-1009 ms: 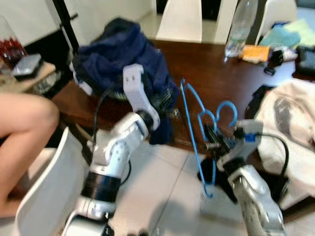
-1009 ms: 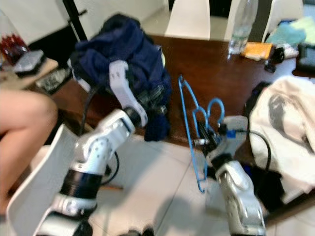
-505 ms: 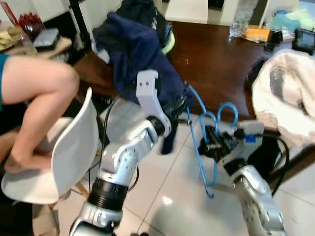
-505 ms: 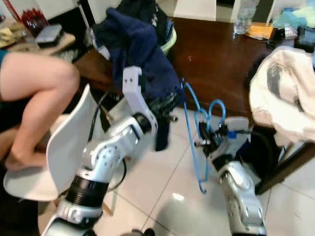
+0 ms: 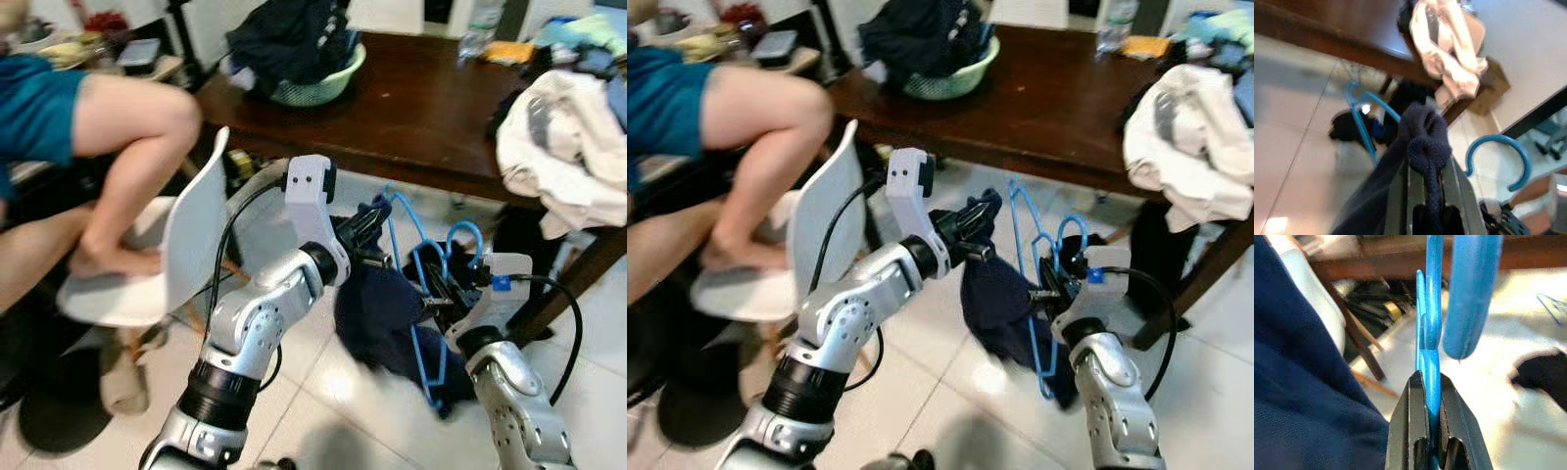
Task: Hang hanger
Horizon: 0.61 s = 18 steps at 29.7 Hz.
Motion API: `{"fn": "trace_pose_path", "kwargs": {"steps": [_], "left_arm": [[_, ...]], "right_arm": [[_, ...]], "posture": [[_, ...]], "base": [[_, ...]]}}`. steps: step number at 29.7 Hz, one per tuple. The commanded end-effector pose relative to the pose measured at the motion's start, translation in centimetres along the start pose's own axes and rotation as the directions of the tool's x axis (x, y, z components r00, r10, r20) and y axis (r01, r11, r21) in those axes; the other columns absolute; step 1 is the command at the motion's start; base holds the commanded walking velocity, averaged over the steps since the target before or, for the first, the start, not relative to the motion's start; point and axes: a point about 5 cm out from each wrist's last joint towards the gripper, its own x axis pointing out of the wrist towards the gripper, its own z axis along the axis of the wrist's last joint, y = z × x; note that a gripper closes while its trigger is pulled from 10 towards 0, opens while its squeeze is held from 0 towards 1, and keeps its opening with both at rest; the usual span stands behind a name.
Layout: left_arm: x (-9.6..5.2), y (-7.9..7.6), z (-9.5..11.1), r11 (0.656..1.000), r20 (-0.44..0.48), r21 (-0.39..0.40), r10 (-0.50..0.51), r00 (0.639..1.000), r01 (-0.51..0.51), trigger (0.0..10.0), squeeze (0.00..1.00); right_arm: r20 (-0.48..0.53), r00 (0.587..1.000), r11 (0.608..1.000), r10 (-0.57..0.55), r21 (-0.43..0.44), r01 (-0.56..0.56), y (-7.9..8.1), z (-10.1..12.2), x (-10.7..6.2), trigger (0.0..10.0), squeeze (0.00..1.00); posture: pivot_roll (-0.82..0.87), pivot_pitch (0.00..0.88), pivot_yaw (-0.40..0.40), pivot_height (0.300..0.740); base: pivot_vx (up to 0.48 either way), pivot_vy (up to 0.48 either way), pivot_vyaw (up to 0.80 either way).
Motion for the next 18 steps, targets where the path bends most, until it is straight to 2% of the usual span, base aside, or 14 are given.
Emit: {"fn": "trace_pose_path", "kwargs": {"steps": [1, 2, 4, 5, 6, 7, 8, 9, 11, 12, 13, 14, 15, 18], "left_arm": [[0.3, 0.4, 1.3, 0.999, 0.098, -0.027, 0.046, 0.994, -0.044, 10.0, 0.0], [0.3, 0.4, 1.3, 0.999, 0.098, -0.027, 0.046, 0.994, -0.044, 10.0, 0.0], [-1.4, 6.0, 2.9, 0.939, 0.189, 0.075, 0.318, 0.929, -0.337, 10.0, 0.0], [-1.4, 6.0, 2.9, 0.939, 0.189, 0.075, 0.318, 0.929, -0.337, 10.0, 0.0], [-2.9, 8.9, 3.6, 0.864, 0.228, 0.103, 0.462, 0.857, -0.493, 10.0, 0.0], [-5.4, 12.3, 3.9, 0.748, 0.257, 0.121, 0.611, 0.748, -0.652, 10.0, 0.0], [-5.4, 12.3, 3.9, 0.748, 0.257, 0.121, 0.611, 0.748, -0.652, 10.0, 0.0], [-8.3, 15.1, 3.9, 0.629, 0.27, 0.131, 0.721, 0.638, -0.766, 10.0, 0.0], [-8.3, 15.1, 3.9, 0.629, 0.27, 0.131, 0.721, 0.638, -0.766, 10.0, 0.0], [-11.2, 17.2, 3.7, 0.518, 0.284, 0.158, 0.792, 0.541, -0.841, 10.0, 0.0], [-11.2, 17.2, 3.7, 0.518, 0.284, 0.158, 0.792, 0.541, -0.841, 10.0, 0.0], [-13.8, 18.6, 3.0, 0.438, 0.283, 0.185, 0.833, 0.475, -0.88, 10.0, 0.0], [-15.6, 19.1, 1.7, 0.413, 0.259, 0.197, 0.853, 0.453, -0.889, 10.0, 0.0], [-17.0, 19.5, -0.3, 0.415, 0.202, 0.155, 0.875, 0.44, -0.896, 10.0, 0.0]], "right_arm": [[-0.01, 0.999, 0.998, -0.051, -0.022, 0.051, -1.0, -0.2, -0.3, 10.0, 0.0], [-0.01, 0.999, 0.998, -0.051, -0.022, 0.051, -1.0, -0.2, -0.3, 10.0, 0.0], [-0.05, 0.991, 0.991, -0.121, -0.069, 0.117, -2.1, -0.8, -0.6, 10.0, 0.0], [-0.05, 0.991, 0.991, -0.121, -0.069, 0.117, -2.1, -0.8, -0.6, 10.0, 0.0], [-0.068, 0.985, 0.984, -0.158, -0.089, 0.152, -2.7, -1.0, -0.8, 10.0, 0.0], [-0.098, 0.974, 0.974, -0.205, -0.122, 0.193, -3.5, -1.5, -0.9, 10.0, 0.0], [-0.098, 0.974, 0.974, -0.205, -0.122, 0.193, -3.5, -1.5, -0.9, 10.0, 0.0], [-0.123, 0.959, 0.96, -0.254, -0.154, 0.234, -4.3, -1.9, -1.1, 10.0, 0.0], [-0.123, 0.959, 0.96, -0.254, -0.154, 0.234, -4.3, -1.9, -1.1, 10.0, 0.0], [-0.142, 0.944, 0.946, -0.298, -0.177, 0.272, -5.0, -2.2, -1.2, 10.0, 0.0], [-0.142, 0.944, 0.946, -0.298, -0.177, 0.272, -5.0, -2.2, -1.2, 10.0, 0.0], [-0.163, 0.929, 0.934, -0.332, -0.192, 0.3, -5.5, -2.6, -1.3, 10.0, 0.0], [-0.181, 0.92, 0.93, -0.348, -0.192, 0.314, -5.7, -3.0, -1.4, 10.0, 0.0], [-0.198, 0.912, 0.927, -0.358, -0.19, 0.323, -5.8, -3.3, -1.5, 10.0, 0.0]], "posture": [[0.0, 0.17, 0.047, 0.74], [0.0, 0.17, 0.047, 0.74], [-0.01, 0.173, 0.049, 0.74], [-0.01, 0.173, 0.049, 0.74], [0.0, 0.175, 0.045, 0.74], [0.0, 0.177, 0.043, 0.74], [0.0, 0.177, 0.043, 0.74], [0.01, 0.183, 0.038, 0.74], [0.01, 0.183, 0.038, 0.74], [0.02, 0.183, 0.033, 0.74], [0.02, 0.183, 0.033, 0.74], [0.02, 0.186, 0.024, 0.74], [0.02, 0.19, 0.016, 0.74], [0.02, 0.195, 0.009, 0.74]], "base": [[0.0, 0.0, 0.0], [0.0, 0.0, 0.0], [0.0, 0.0, 0.0], [0.0, 0.0, 0.0], [0.0, 0.0, 0.0], [0.0, 0.0, 0.0], [0.0, 0.0, 0.0], [0.0, 0.0, -0.8], [0.0, 0.0, -0.8], [0.0, 0.0, -0.8], [0.0, 0.0, -0.8], [0.0, 0.0, -0.8], [0.0, 0.0, -0.8], [0.0, 0.0, -0.8]]}}
